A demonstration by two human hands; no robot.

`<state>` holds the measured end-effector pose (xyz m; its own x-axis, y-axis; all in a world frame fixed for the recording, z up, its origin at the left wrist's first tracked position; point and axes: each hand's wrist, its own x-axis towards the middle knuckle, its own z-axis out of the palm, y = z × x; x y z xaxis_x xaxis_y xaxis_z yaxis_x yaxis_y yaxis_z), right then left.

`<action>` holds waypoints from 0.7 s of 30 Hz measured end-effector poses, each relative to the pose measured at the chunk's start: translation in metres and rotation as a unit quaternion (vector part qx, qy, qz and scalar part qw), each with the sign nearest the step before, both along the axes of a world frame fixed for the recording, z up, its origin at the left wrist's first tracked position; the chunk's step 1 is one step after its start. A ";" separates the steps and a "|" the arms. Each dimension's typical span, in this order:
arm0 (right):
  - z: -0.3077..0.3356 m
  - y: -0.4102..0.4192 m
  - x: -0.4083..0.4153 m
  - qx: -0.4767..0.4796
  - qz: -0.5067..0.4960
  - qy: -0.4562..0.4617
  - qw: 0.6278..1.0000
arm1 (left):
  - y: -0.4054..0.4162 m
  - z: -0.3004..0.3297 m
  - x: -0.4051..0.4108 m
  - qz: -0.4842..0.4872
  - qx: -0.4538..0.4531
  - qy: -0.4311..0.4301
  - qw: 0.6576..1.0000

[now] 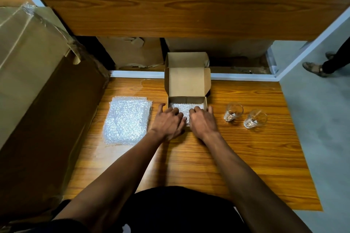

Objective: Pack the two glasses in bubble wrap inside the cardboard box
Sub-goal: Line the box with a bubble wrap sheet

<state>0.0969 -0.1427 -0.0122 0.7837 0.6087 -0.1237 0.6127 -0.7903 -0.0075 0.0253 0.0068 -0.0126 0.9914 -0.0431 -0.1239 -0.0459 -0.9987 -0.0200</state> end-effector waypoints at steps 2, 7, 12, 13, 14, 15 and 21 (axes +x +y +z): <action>-0.001 -0.005 -0.003 0.009 -0.007 -0.031 0.999 | 0.004 -0.002 -0.002 -0.021 0.003 -0.005 1.000; -0.008 -0.015 -0.009 0.016 -0.018 -0.036 0.999 | 0.009 -0.006 -0.004 -0.023 0.014 0.017 0.999; -0.004 -0.012 -0.007 0.041 -0.012 -0.046 0.998 | 0.009 -0.001 0.000 -0.025 0.007 0.002 1.000; -0.003 -0.011 -0.006 0.054 -0.011 -0.050 0.997 | 0.009 0.001 0.001 -0.027 0.007 -0.005 1.000; -0.002 -0.011 -0.004 0.064 -0.010 -0.050 0.997 | 0.009 0.003 0.003 -0.029 0.009 -0.005 1.000; -0.001 -0.012 -0.002 0.067 -0.009 -0.044 0.997 | 0.008 0.005 0.006 -0.030 0.011 0.003 0.999; 0.010 -0.004 0.023 -0.030 -0.018 0.053 0.998 | 0.008 0.008 0.024 0.007 0.011 0.100 0.995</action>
